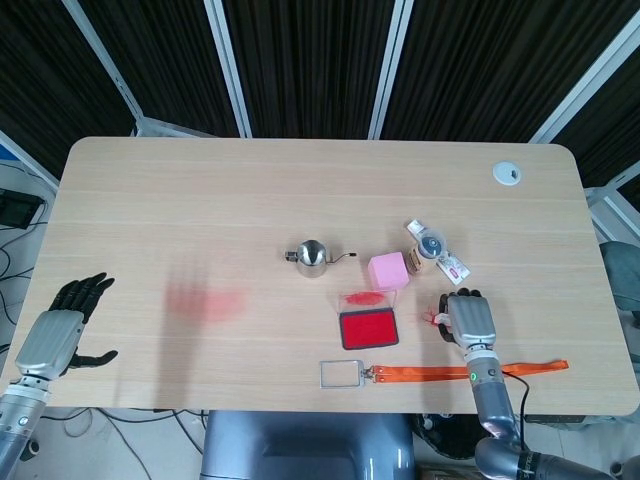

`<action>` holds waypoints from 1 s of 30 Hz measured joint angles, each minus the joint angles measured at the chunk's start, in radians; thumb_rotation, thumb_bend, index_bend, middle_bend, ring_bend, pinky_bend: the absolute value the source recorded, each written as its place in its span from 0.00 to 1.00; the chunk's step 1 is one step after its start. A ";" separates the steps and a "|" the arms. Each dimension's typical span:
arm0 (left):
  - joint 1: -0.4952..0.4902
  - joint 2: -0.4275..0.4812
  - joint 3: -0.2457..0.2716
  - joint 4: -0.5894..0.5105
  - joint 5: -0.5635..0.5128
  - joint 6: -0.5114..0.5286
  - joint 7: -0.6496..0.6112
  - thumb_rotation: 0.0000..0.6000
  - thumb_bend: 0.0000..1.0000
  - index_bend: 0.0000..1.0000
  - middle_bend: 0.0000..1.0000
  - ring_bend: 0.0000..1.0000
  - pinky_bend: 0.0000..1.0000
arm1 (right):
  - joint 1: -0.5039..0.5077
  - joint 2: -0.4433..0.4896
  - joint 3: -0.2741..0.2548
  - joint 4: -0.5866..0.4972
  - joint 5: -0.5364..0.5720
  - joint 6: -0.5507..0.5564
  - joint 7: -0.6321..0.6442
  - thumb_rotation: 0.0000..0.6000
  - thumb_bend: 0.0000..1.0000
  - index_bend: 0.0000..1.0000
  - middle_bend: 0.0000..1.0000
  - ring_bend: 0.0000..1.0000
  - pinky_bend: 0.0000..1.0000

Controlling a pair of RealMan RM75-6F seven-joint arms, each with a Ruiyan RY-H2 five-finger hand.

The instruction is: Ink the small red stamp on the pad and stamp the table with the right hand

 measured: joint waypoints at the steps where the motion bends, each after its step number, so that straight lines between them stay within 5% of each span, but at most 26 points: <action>1: 0.000 0.000 0.000 0.000 0.000 0.000 0.000 1.00 0.01 0.00 0.00 0.00 0.00 | 0.000 0.000 0.000 0.000 0.001 0.000 0.000 1.00 0.43 0.54 0.47 0.29 0.29; 9: 0.000 0.001 0.000 -0.002 -0.001 -0.001 -0.002 1.00 0.01 0.00 0.00 0.00 0.00 | 0.001 0.003 -0.005 -0.002 0.000 0.004 0.004 1.00 0.60 0.62 0.54 0.35 0.30; 20: 0.000 0.002 0.000 -0.003 -0.002 -0.001 -0.004 1.00 0.01 0.00 0.00 0.00 0.00 | -0.003 0.014 -0.021 0.002 -0.061 0.019 0.050 1.00 0.66 0.71 0.62 0.45 0.39; 30: 0.000 0.000 -0.001 -0.004 -0.008 -0.003 0.000 1.00 0.01 0.00 0.00 0.00 0.00 | -0.006 0.085 -0.078 -0.011 -0.255 0.030 0.211 1.00 0.69 0.75 0.65 0.49 0.46</action>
